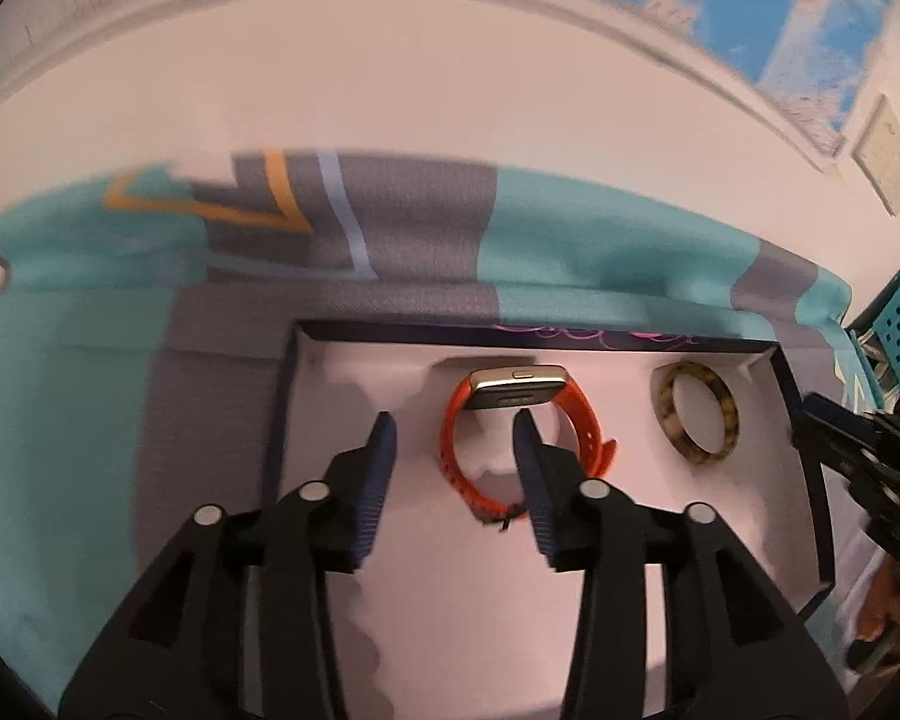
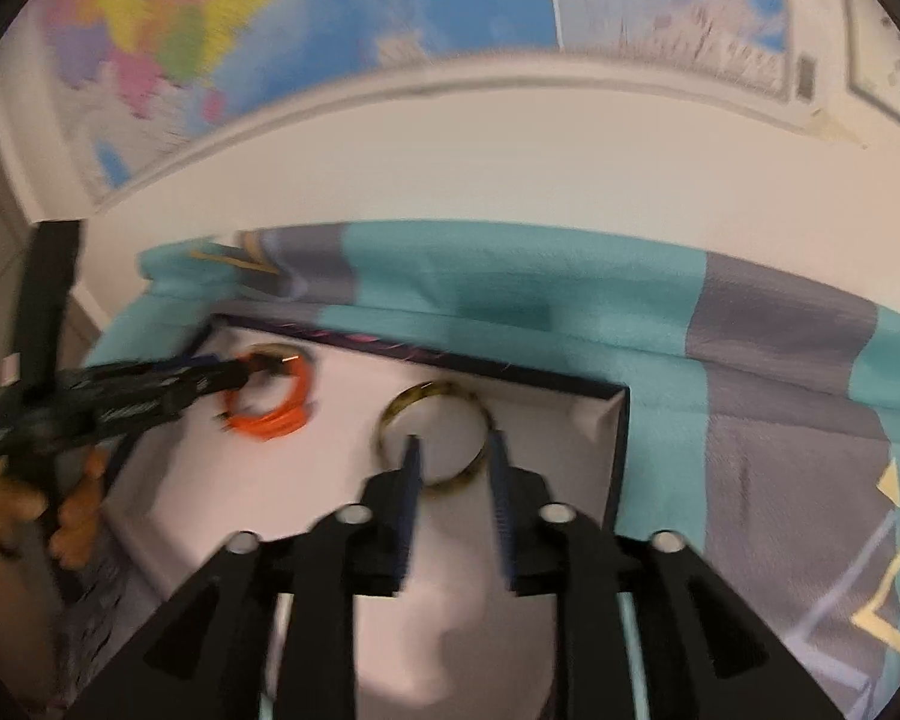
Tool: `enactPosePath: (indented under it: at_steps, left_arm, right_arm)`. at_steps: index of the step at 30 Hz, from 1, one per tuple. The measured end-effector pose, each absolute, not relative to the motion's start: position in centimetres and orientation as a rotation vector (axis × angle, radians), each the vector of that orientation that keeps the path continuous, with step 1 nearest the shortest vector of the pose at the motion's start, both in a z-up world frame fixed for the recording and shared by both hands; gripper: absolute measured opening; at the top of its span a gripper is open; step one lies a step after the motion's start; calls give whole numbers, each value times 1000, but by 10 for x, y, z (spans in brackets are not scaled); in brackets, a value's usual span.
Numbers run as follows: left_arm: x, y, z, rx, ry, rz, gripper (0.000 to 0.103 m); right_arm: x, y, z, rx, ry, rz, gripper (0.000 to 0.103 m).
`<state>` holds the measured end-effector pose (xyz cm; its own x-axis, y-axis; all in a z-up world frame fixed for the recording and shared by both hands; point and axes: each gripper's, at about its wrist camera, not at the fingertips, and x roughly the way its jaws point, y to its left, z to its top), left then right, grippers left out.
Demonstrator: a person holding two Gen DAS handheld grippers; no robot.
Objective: Organize jewelry
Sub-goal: 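Carry the watch and bangle into the box and open both tools, then grasp the crystal bead bracelet with the right tool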
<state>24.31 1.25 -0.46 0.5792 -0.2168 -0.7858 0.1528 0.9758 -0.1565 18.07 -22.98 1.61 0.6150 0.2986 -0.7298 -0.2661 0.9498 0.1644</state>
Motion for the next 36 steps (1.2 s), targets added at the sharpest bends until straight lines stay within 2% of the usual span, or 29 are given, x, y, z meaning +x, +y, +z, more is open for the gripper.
enactPosePath:
  at_steps: [1,3,5,12,18,30,36]
  left_arm:
    - [235,13,1,-62,903,-221,50]
    - [213,14,12,-23,839,-227,58]
    - [188,9,20,54,769,-219,67]
    - [105,-6,22,208,670,-202,83]
    - [68,-13,13,223,681,-208,89]
    - [41,-25,-1,242,705,-213,90]
    - [36,-25,-5,230,721,-228,90]
  right_arm:
    - [165,-232,21,36,831,354,33]
    - [142,-234,27,34,814,389,46]
    - [116,-234,28,20,798,423,46]
    - [59,-228,12,-28,814,458,54]
    - [36,-222,-10,-45,858,455,56]
    - [22,-211,-28,-65,887,453,56]
    - [20,-211,-30,-81,889,430,39]
